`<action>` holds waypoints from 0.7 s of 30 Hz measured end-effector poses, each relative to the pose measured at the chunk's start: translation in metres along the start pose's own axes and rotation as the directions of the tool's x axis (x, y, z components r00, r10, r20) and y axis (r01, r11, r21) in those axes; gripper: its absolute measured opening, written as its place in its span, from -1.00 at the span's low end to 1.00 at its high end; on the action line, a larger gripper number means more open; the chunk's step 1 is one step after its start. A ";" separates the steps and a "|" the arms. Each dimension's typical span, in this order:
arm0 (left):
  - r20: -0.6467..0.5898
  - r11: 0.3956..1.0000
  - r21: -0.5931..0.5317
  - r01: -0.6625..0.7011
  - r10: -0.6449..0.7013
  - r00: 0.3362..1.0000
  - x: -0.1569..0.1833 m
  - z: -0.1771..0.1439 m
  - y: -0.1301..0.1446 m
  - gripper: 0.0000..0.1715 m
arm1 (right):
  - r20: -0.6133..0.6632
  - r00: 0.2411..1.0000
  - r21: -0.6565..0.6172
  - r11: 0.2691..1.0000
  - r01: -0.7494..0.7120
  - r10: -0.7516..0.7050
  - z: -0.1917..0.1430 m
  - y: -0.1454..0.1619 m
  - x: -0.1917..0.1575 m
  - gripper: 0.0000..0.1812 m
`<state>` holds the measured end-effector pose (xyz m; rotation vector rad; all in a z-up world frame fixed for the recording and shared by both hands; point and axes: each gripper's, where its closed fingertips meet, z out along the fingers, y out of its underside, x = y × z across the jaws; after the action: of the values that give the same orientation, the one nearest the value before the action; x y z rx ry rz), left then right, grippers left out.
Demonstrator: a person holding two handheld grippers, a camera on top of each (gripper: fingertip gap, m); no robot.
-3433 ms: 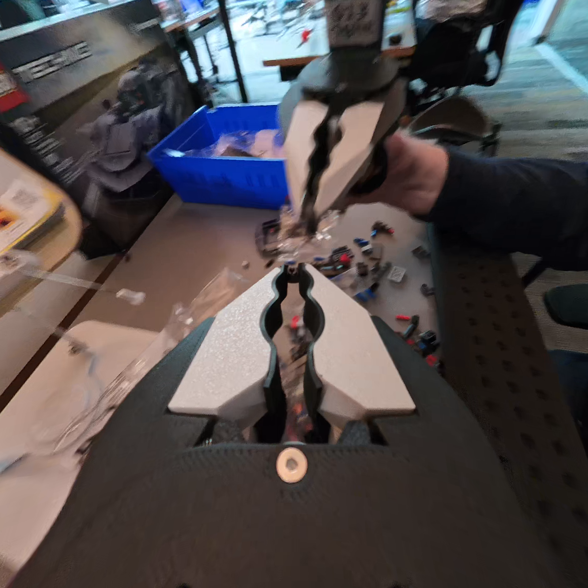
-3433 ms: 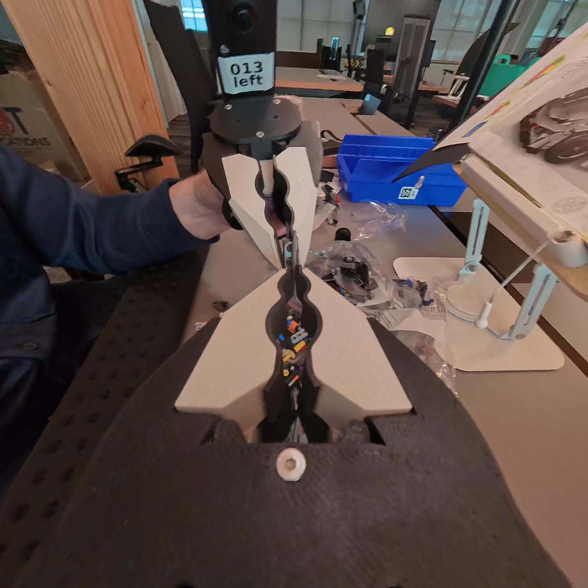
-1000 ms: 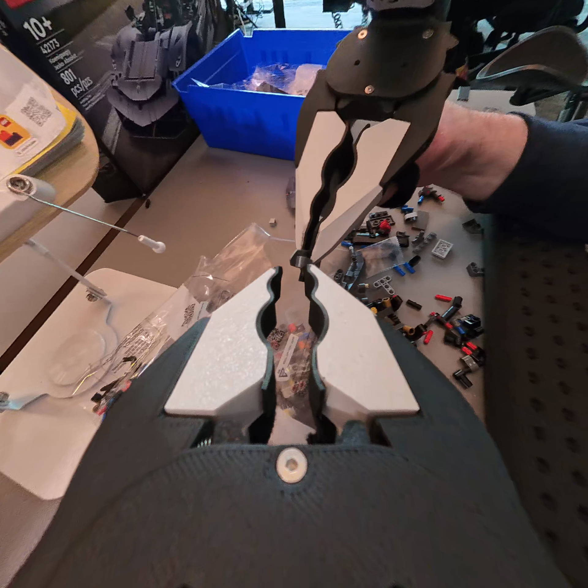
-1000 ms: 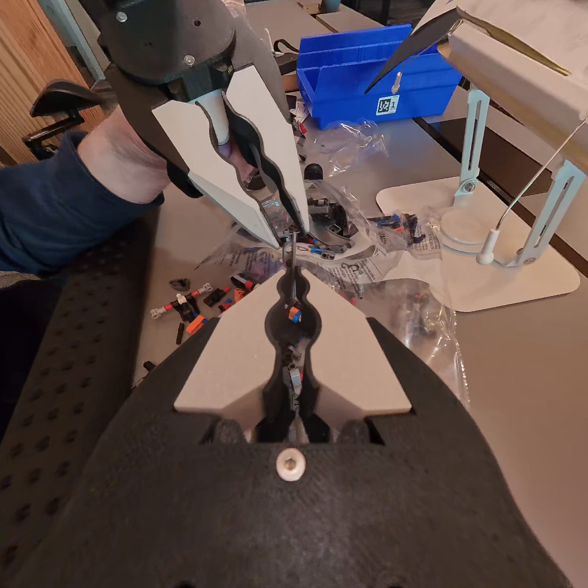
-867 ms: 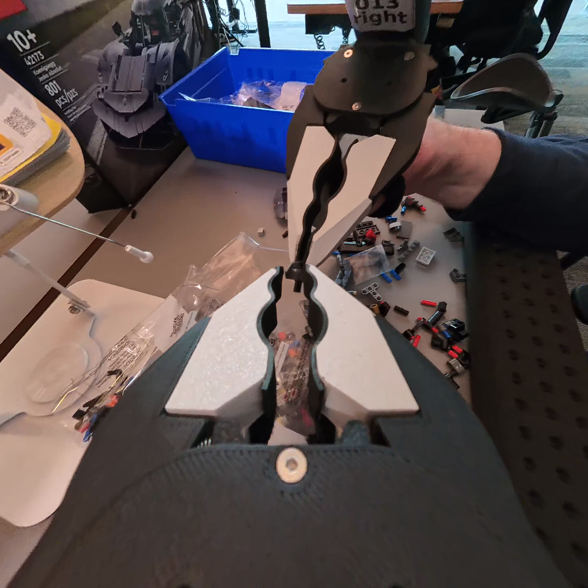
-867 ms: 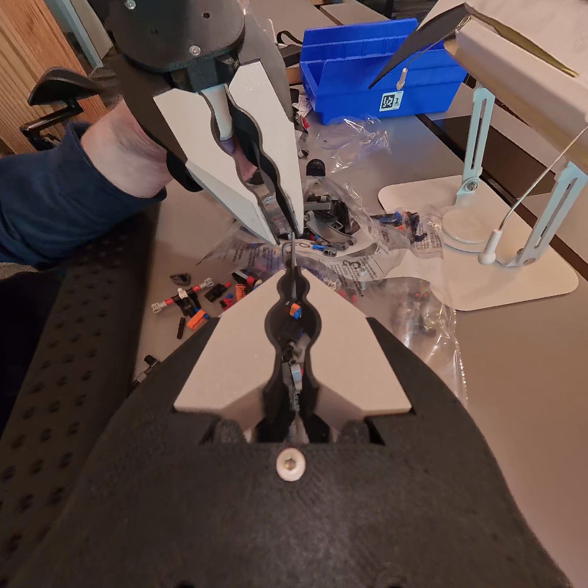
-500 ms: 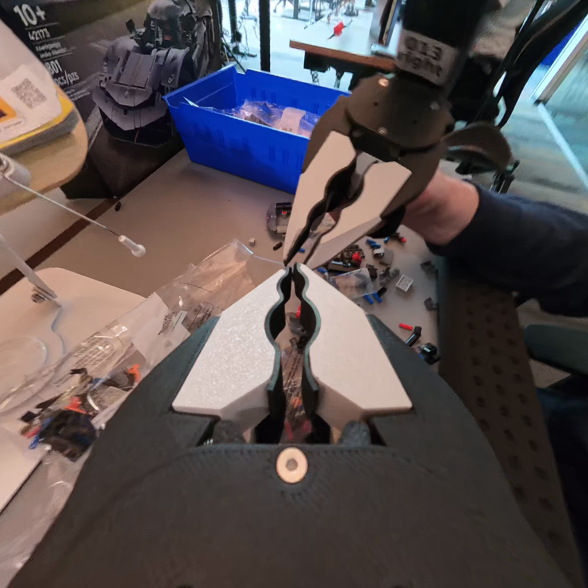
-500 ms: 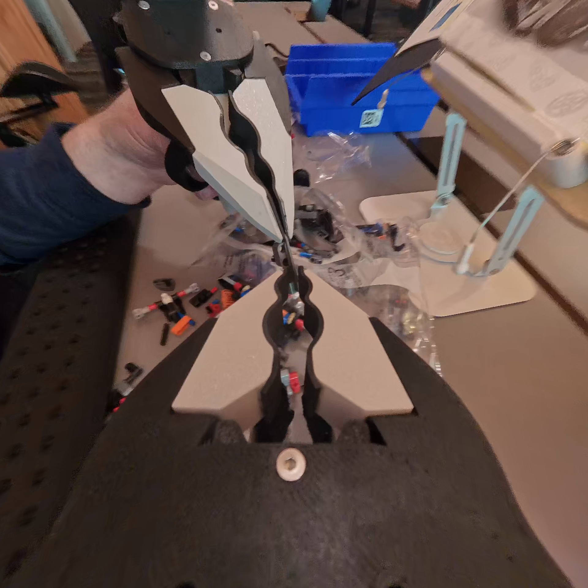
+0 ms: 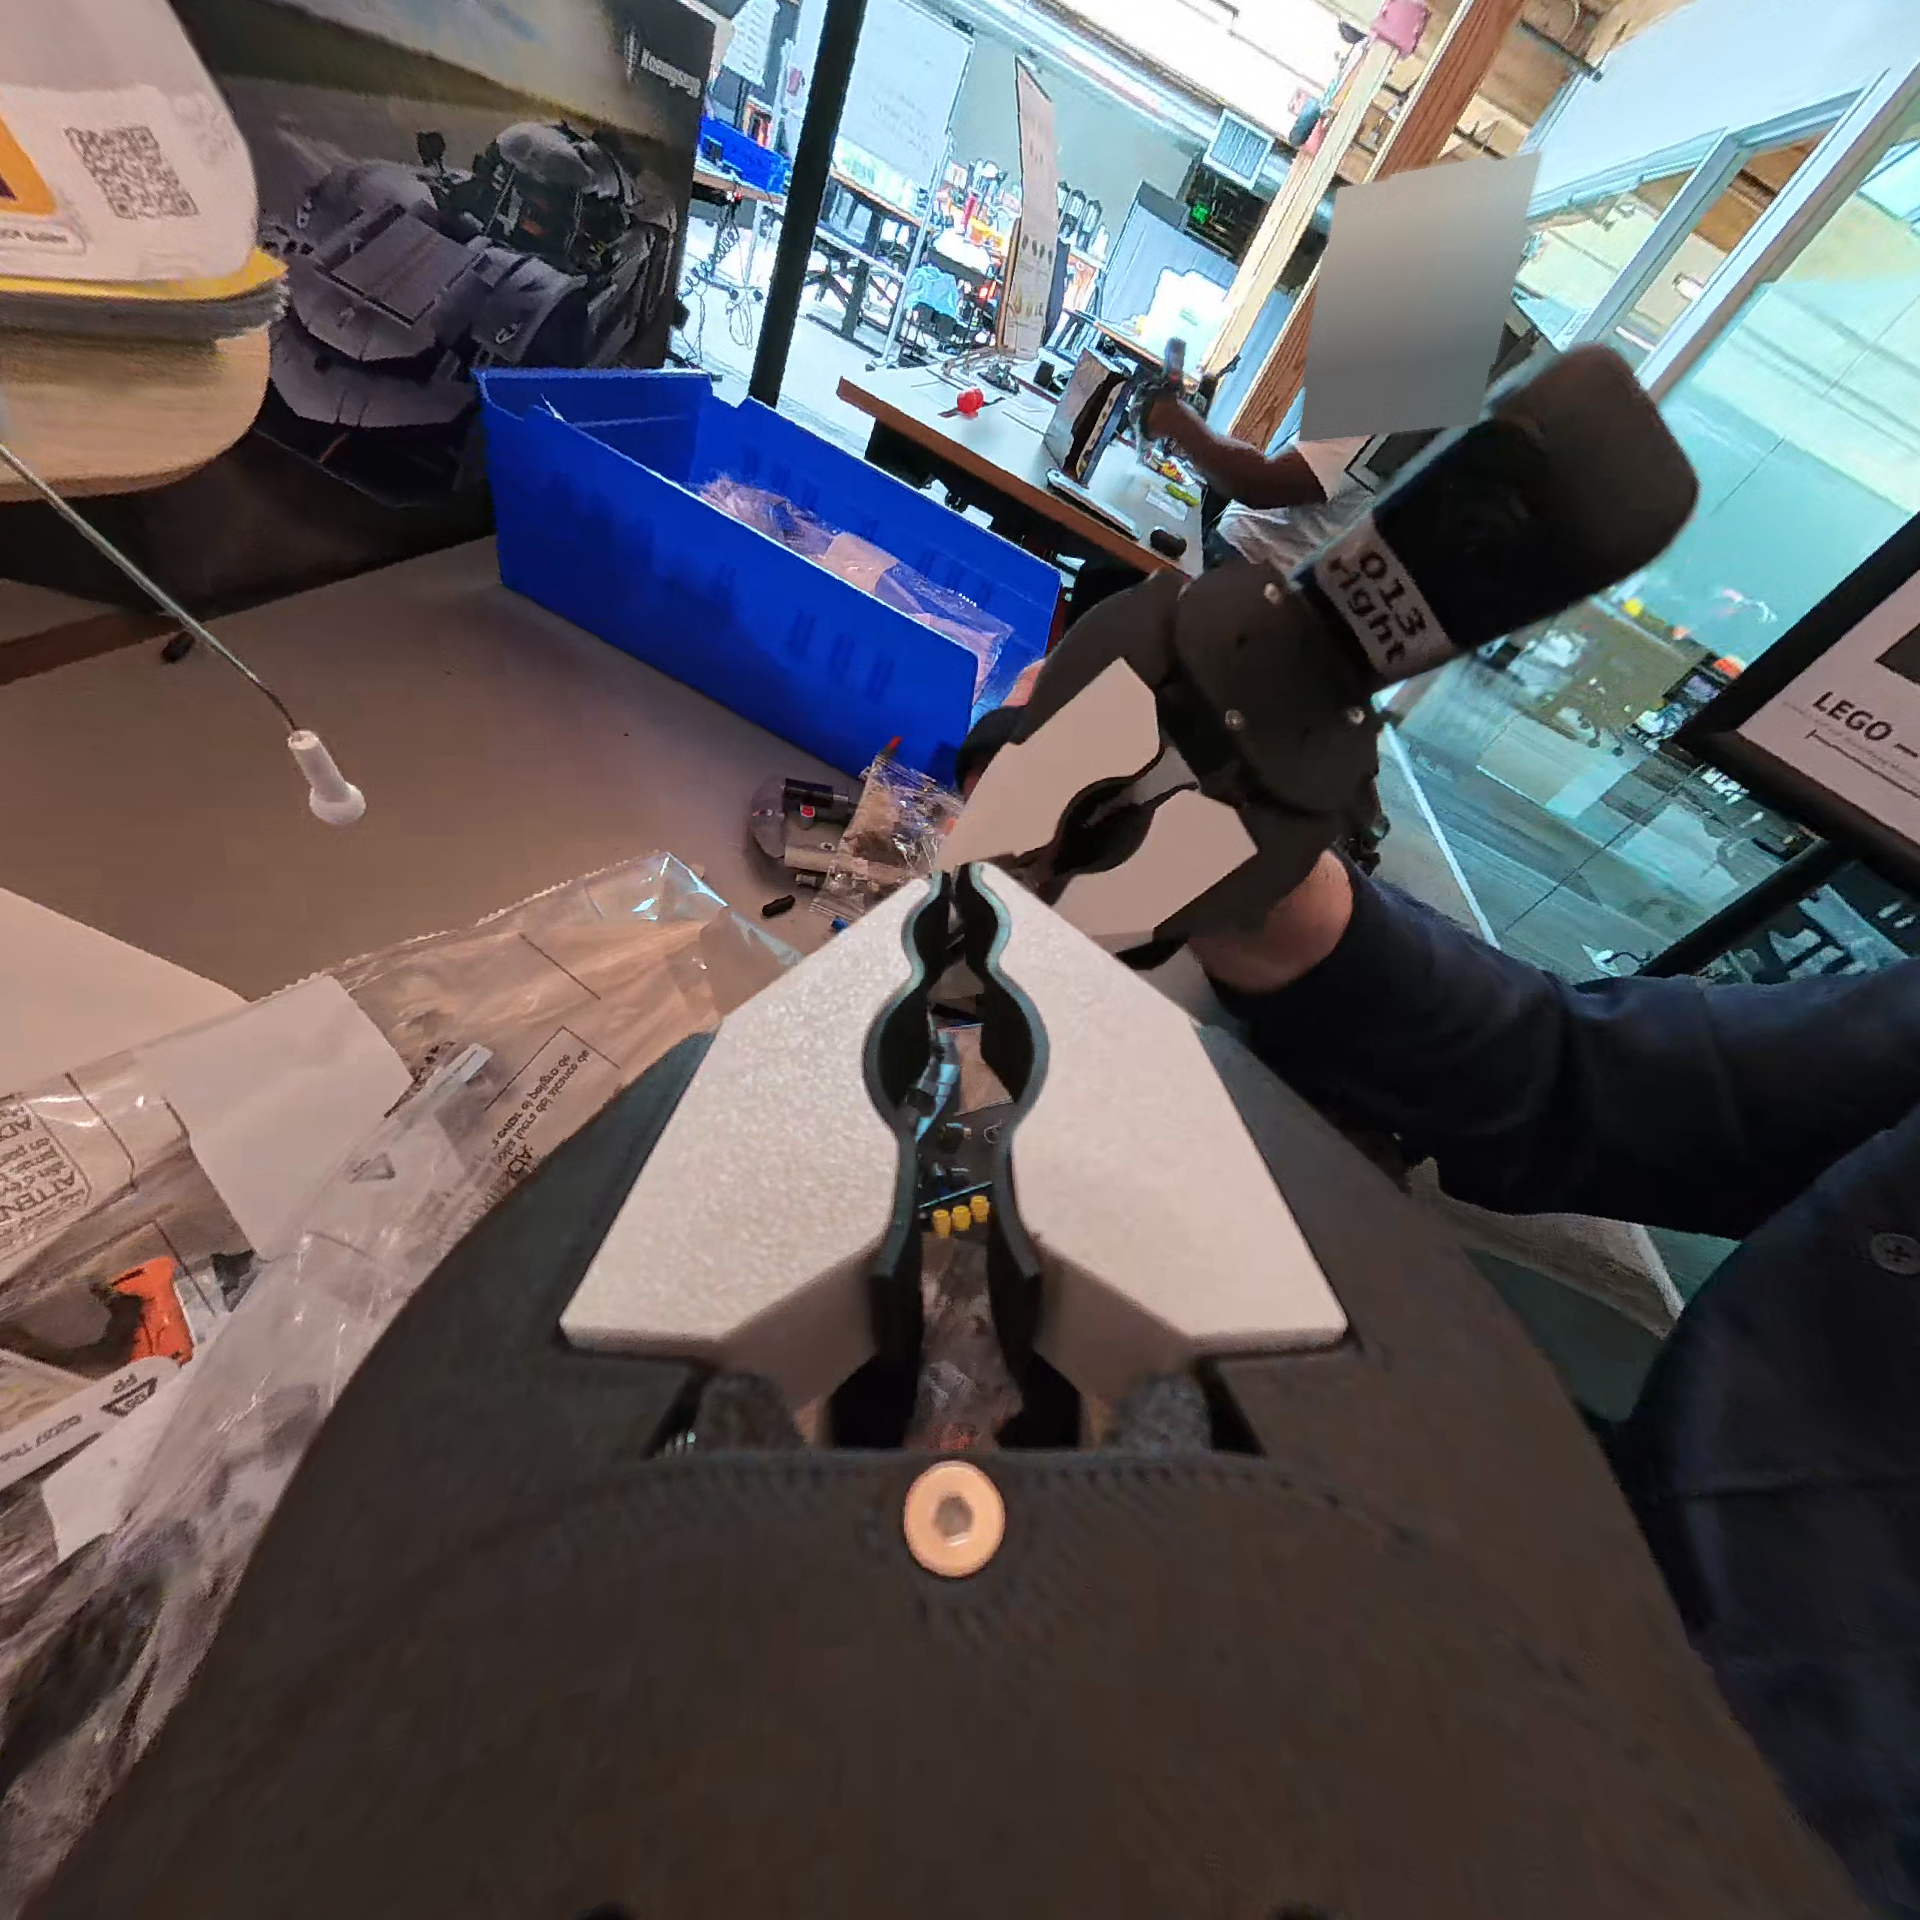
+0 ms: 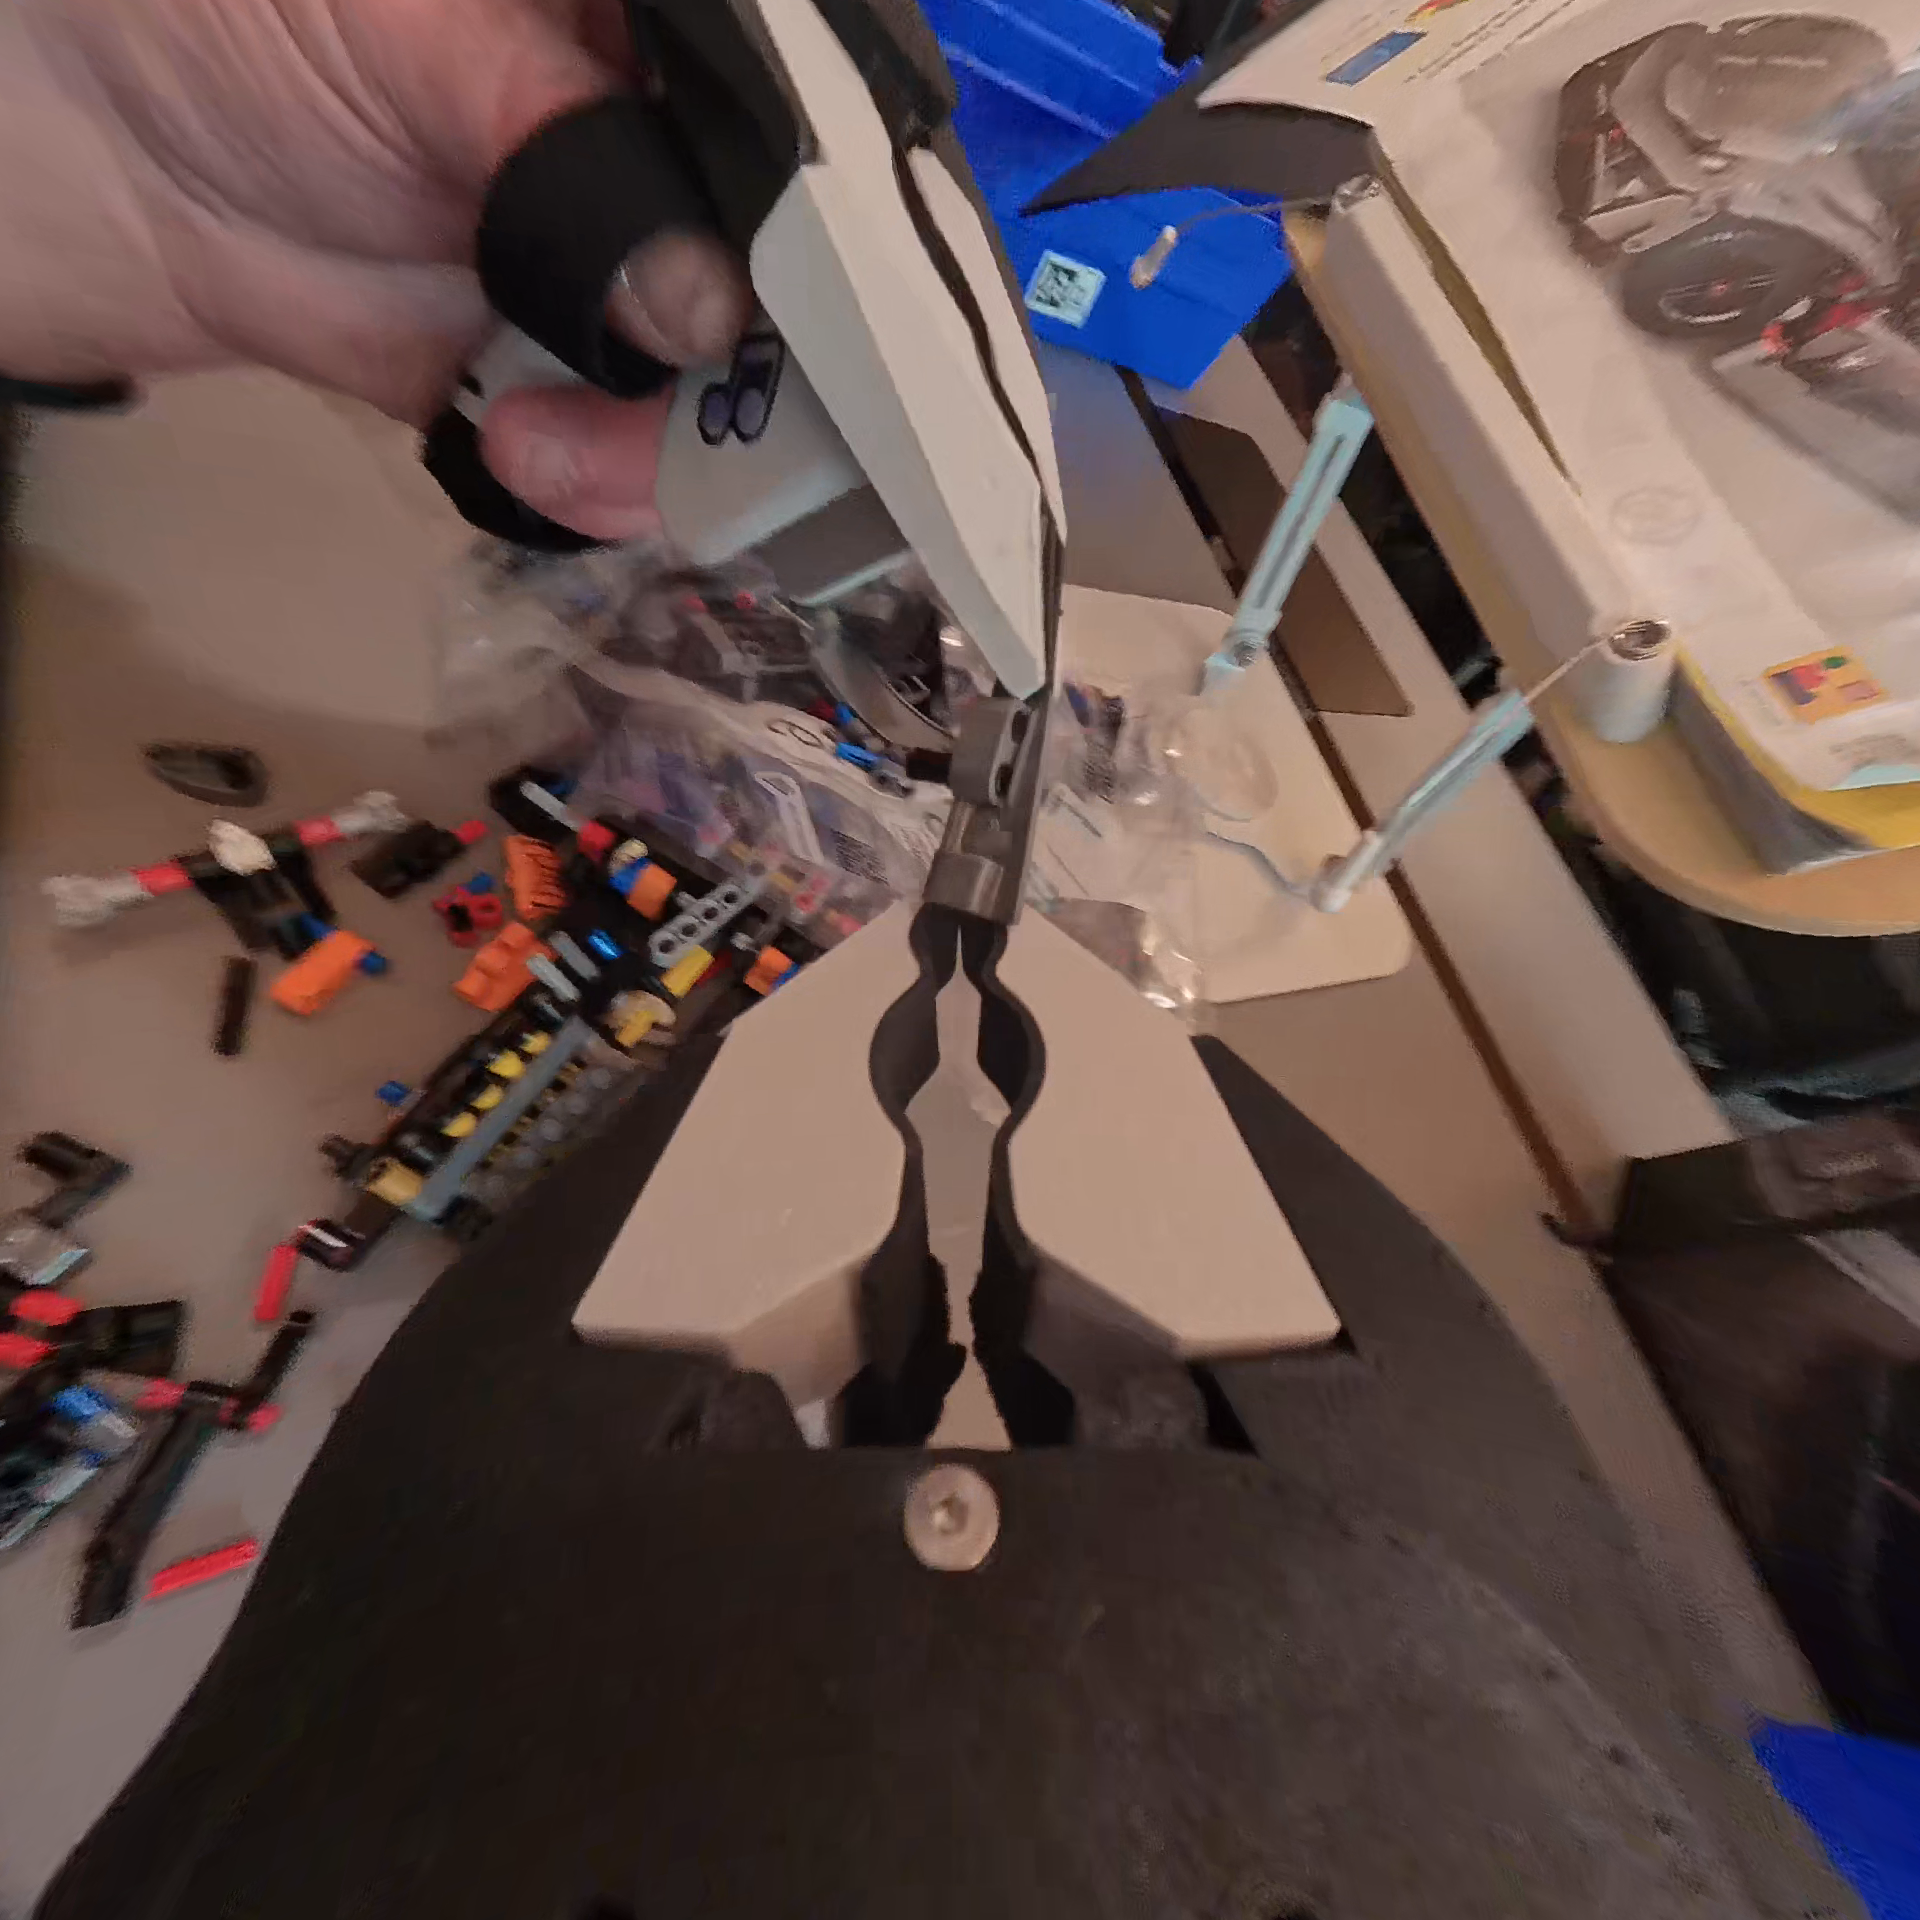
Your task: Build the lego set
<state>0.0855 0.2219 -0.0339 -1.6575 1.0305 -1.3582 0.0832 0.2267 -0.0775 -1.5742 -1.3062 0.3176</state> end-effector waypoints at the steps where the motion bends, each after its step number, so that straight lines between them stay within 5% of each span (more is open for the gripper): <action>1: 0.013 1.000 0.005 -0.018 0.018 1.000 0.000 -0.001 -0.002 -1.00 | 0.028 0.999 0.023 0.999 -0.032 0.032 -0.002 -0.002 -0.001 -1.00; 6: 0.028 1.000 0.006 -0.010 0.010 1.000 -0.001 -0.002 -0.003 -1.00 | -0.063 0.998 0.049 0.999 0.000 0.003 -0.012 -0.007 0.011 -1.00; 11: 0.016 1.000 0.000 0.021 -0.021 1.000 -0.004 0.000 0.001 -1.00 | -0.187 0.974 -0.009 0.992 0.130 -0.129 -0.009 -0.009 0.017 -0.70; 15: 0.012 1.000 0.000 0.028 -0.028 1.000 -0.004 0.001 0.001 -1.00 | -0.219 0.954 -0.059 0.978 0.199 -0.207 -0.009 -0.007 0.017 -0.85; 21: 0.011 1.000 -0.002 -0.015 0.015 1.000 -0.003 0.002 0.001 -0.97 | -0.073 0.997 0.035 0.999 0.016 -0.013 -0.010 -0.008 0.010 -0.86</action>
<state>0.0874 0.2243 -0.0367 -1.6537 1.0365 -1.3367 0.0897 0.2287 -0.0632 -1.5324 -1.2489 0.2701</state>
